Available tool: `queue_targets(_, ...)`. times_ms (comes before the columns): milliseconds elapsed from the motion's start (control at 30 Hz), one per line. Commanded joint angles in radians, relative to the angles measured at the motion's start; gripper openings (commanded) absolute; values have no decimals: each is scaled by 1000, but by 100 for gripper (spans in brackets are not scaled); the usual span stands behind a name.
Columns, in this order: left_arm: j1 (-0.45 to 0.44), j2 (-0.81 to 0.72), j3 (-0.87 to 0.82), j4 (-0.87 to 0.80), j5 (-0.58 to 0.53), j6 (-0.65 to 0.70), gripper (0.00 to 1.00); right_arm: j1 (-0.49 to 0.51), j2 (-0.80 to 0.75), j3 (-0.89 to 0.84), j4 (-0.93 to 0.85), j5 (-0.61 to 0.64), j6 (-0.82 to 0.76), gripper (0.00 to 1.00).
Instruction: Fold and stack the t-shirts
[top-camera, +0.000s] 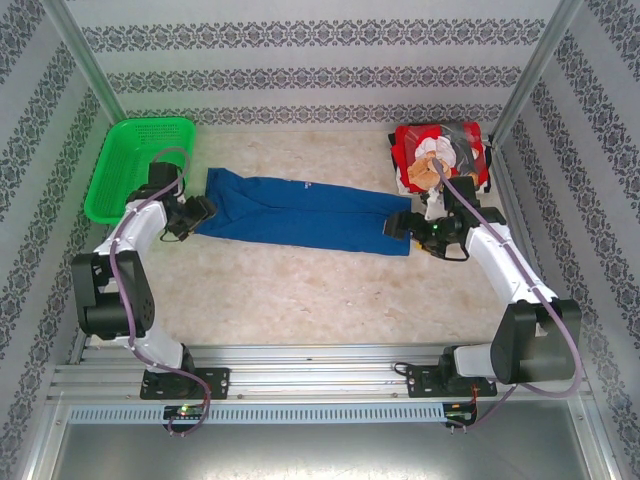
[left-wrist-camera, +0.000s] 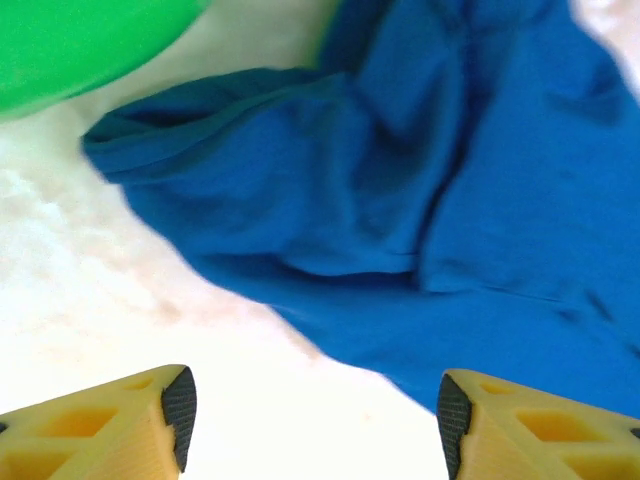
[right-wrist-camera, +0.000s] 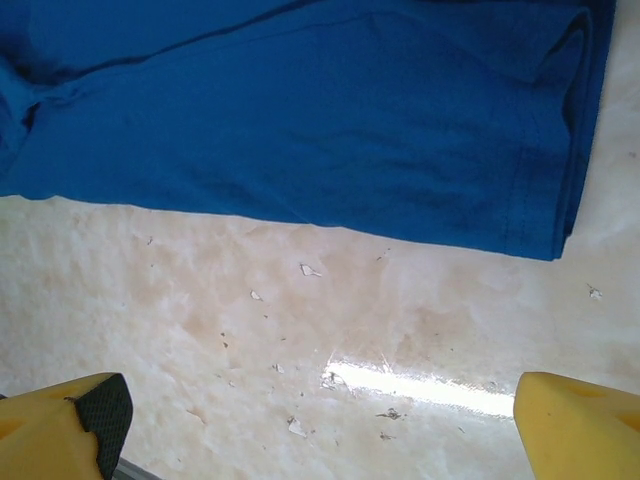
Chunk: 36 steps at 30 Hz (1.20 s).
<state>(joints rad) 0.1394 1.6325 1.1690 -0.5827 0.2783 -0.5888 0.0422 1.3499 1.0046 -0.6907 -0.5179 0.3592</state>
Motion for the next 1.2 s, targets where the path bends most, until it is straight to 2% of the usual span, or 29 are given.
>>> queue_targets(0,9,26,-8,58,-74,-12,61,12,29,-30,-5,5,-1,98)
queue_targets(133,11,63,-41,145,-136,-48,58,13,65,-58,47,6,33,98)
queue_targets(400,9,140,-83,310,-174,-131,52,29,112,-47,81,2,35,98)
queue_targets(567,8,169,-61,298,-268,-133,46,36,111,-32,86,-8,31,98)
queue_targets(667,9,206,-35,278,-291,-123,39,37,107,-30,93,-19,32,98)
queue_targets(767,8,229,-25,267,-318,-113,21,37,105,-27,100,-30,35,98)
queue_targets(833,10,223,-28,246,-337,-96,10,39,105,-22,100,-32,34,98)
queue_targets(900,12,198,-47,229,-359,-84,4,41,107,-20,99,-31,32,98)
queue_targets(1167,14,12,-202,166,-431,-87,4,41,124,-20,112,-38,38,98)
